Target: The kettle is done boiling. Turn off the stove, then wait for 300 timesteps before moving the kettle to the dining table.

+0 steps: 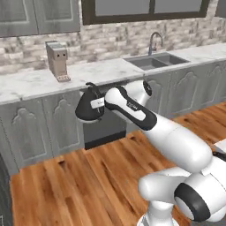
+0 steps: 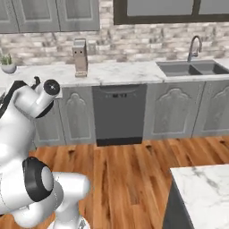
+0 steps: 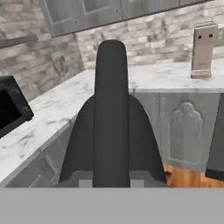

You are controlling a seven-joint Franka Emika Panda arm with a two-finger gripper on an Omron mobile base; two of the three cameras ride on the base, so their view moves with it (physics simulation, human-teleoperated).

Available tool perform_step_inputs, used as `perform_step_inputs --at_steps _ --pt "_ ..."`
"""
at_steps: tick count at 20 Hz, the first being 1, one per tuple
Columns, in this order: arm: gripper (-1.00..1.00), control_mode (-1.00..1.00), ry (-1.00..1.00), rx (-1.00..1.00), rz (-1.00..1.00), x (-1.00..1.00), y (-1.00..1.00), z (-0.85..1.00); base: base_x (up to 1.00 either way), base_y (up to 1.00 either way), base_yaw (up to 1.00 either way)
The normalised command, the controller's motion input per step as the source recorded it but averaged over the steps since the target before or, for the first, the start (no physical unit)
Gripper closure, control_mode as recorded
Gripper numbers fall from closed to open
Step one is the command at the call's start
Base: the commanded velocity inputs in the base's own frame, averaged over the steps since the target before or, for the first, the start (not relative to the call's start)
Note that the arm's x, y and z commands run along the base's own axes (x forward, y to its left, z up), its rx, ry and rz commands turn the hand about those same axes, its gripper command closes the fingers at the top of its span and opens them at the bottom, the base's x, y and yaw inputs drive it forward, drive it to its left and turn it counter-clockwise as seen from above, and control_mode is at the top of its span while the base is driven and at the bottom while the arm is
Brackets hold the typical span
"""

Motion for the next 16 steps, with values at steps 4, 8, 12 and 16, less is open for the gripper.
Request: perform_step_inputs --at_steps 4,8,12,16 --pt "1.0 1.0 0.0 0.0 0.0 0.0 0.0 0.0 -0.11 0.01 -0.65" --pt "1.0 1.0 0.0 0.0 0.0 0.0 0.0 0.0 -0.05 0.07 -0.67" --pt "1.0 1.0 0.0 0.0 0.0 0.0 0.0 0.0 0.0 0.25 -0.63" --pt "1.0 1.0 0.0 0.0 0.0 0.0 0.0 0.0 0.0 0.35 -0.6"
